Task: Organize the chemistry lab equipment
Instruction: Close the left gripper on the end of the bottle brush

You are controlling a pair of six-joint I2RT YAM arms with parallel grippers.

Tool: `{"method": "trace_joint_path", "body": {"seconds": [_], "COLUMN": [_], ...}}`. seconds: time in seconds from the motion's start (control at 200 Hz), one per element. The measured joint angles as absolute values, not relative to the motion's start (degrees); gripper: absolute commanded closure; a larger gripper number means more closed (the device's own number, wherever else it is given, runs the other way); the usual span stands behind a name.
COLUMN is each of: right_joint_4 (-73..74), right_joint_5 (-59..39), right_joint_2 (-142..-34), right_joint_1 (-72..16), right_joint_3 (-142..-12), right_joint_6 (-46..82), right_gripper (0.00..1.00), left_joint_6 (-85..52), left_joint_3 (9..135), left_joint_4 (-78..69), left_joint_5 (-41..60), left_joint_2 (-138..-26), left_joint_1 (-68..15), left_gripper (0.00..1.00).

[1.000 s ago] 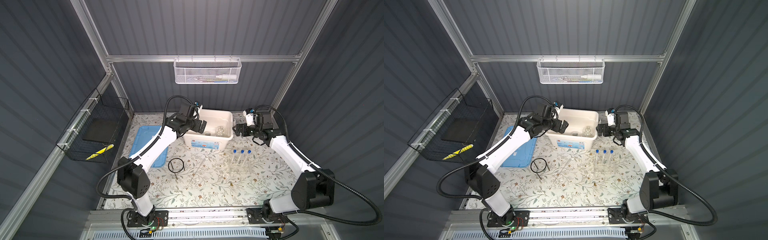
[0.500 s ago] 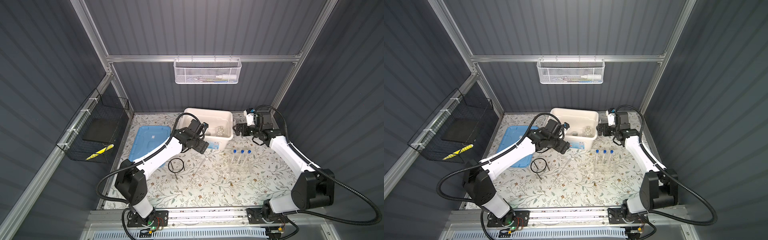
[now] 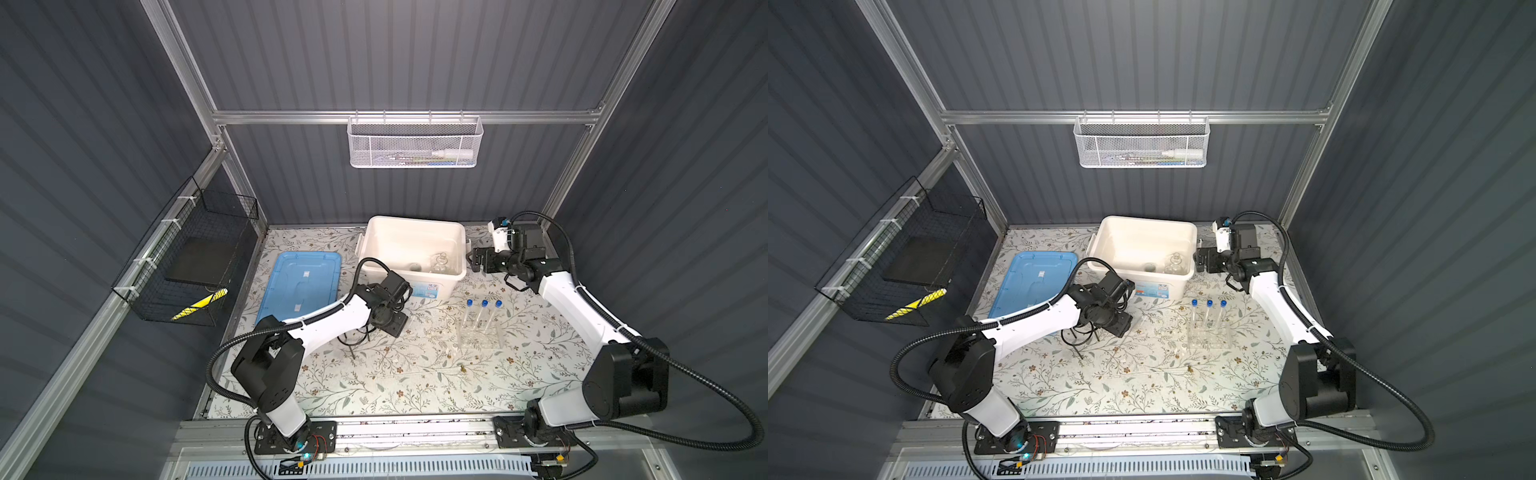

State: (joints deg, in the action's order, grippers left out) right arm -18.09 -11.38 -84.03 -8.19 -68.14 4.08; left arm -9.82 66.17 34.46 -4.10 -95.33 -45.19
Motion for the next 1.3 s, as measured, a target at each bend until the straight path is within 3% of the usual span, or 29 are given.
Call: {"method": "trace_joint_path", "body": {"seconds": [0.515, 0.74, 1.296], "right_joint_4": [-18.3, -18.2, -18.5], "right_joint_5": [-10.2, -9.9, -8.7], "right_joint_2": [-84.1, -84.1, -84.1], "right_joint_1": [-8.2, -8.2, -8.1], "right_joint_3": [-68.1, -68.1, -66.9], "right_joint_6": [4.1, 4.2, 4.5], "right_gripper": [0.01, 0.01, 0.01], "left_joint_6": [-9.9, -9.4, -8.6], "left_joint_3": [65.3, 65.1, 64.5], "left_joint_4": [33.7, 33.6, 31.8], "left_joint_5": [-3.4, -2.9, -0.2], "left_joint_2": [-101.4, -102.7, -103.9], "left_joint_1": [-47.6, -48.4, -48.7], "left_gripper": [0.58, 0.73, 0.95]}}
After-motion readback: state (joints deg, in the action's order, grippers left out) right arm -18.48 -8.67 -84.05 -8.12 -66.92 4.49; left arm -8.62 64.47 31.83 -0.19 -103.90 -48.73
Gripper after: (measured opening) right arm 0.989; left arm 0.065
